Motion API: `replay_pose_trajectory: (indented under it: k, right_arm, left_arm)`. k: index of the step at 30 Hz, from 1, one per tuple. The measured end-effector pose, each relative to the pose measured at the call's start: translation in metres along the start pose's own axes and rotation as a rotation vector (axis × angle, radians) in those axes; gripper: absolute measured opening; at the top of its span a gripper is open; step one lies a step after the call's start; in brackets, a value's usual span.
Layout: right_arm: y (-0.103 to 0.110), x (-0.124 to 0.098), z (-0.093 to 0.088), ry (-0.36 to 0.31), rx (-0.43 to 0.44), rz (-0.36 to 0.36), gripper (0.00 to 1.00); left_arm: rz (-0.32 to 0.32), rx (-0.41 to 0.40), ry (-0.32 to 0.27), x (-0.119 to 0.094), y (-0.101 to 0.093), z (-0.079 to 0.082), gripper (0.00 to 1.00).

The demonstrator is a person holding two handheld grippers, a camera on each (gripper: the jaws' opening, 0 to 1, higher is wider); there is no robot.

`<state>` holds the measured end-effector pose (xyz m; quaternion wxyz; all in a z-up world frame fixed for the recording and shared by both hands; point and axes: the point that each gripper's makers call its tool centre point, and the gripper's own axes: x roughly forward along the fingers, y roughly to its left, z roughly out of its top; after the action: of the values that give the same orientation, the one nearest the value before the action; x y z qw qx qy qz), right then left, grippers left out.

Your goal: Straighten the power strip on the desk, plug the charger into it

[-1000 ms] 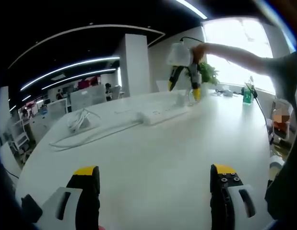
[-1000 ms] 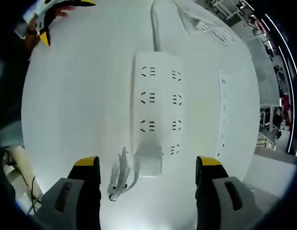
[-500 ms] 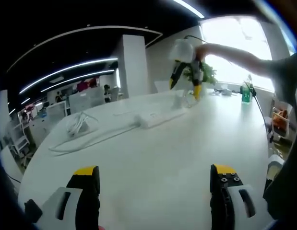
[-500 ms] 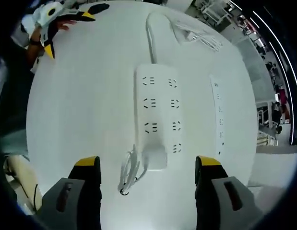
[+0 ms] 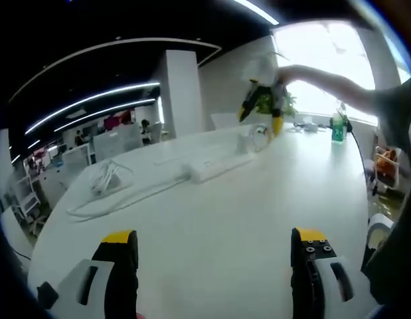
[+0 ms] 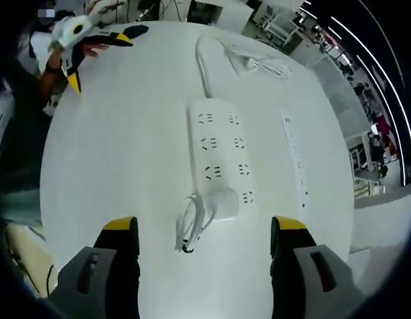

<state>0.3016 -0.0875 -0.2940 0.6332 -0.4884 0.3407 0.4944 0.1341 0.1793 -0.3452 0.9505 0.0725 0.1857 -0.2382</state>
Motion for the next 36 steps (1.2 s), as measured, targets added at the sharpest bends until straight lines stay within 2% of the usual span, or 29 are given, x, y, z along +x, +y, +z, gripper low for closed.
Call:
replay_pose_trajectory:
  k: [6,10,14,16,19,25,30,36]
  right_arm:
    - [-0.006,-0.011,-0.001,-0.081,0.033,-0.057,0.82]
    - [-0.010,-0.022,-0.005,-0.127,0.067,-0.114,0.78]
    - [-0.008,-0.032,-0.013,-0.191,0.123,-0.149,0.83]
    - [-0.010,-0.037,-0.017,-0.226,0.149,-0.189,0.85]
    - [-0.013,-0.045,-0.023,-0.274,0.181,-0.248,0.84]
    - [-0.004,-0.051,-0.034,-0.326,0.227,-0.246,0.85]
    - [0.006,-0.053,-0.033,-0.371,0.254,-0.251,0.92]
    - [0.020,-0.059,-0.033,-0.438,0.289,-0.266,0.92]
  left_arm:
    - [0.003,0.006,0.010,-0.001,-0.002,-0.001,0.99]
    - [0.011,0.009,-0.008,-0.003,-0.004,0.006,0.98]
    - [0.017,0.016,-0.004,-0.004,-0.005,0.008,0.98]
    - [0.015,0.020,-0.002,-0.004,-0.006,0.009,0.98]
    - [0.013,0.021,-0.003,-0.004,-0.008,0.010,0.98]
    - [0.012,0.028,0.000,-0.003,-0.012,0.013,0.98]
    - [0.014,0.029,-0.002,-0.004,-0.014,0.014,0.98]
    - [0.013,0.021,-0.006,-0.005,-0.017,0.013,0.98]
